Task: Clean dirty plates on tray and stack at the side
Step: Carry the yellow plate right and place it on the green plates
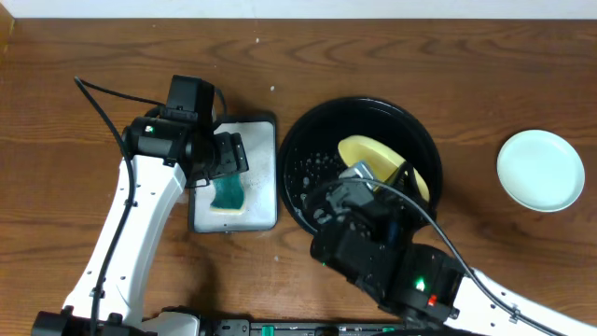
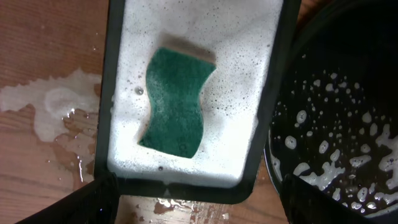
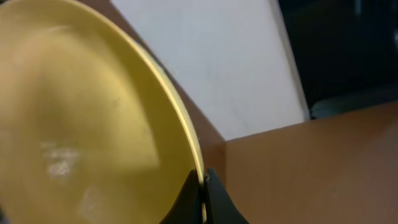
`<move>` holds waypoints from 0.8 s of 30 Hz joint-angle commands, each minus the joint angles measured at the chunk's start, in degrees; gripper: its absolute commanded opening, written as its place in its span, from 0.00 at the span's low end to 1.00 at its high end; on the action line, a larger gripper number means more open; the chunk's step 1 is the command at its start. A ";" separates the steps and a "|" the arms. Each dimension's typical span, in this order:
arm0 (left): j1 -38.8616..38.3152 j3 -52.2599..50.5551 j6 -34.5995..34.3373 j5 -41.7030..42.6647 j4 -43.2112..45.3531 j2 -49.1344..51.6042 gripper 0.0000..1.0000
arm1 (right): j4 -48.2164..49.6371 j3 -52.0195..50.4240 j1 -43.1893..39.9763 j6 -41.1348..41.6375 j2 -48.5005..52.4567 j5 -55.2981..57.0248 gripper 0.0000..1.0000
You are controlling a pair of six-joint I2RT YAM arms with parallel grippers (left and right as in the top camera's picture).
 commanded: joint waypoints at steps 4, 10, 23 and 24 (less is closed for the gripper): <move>0.15 0.44 0.57 -0.26 -0.35 -0.17 0.83 | -1.25 0.15 -9.99 13.38 -0.07 -14.62 0.01; 0.15 0.44 0.57 -0.26 -0.35 -0.17 0.83 | 2.40 0.15 -33.07 22.73 -0.42 -40.61 0.01; 0.15 0.44 0.57 -0.26 -0.35 -0.17 0.83 | 10.25 0.15 -97.79 21.16 7.34 -84.35 0.01; 0.15 0.44 0.57 -0.26 -0.33 -0.17 0.83 | 10.67 0.15 -100.26 22.53 8.92 -84.35 0.01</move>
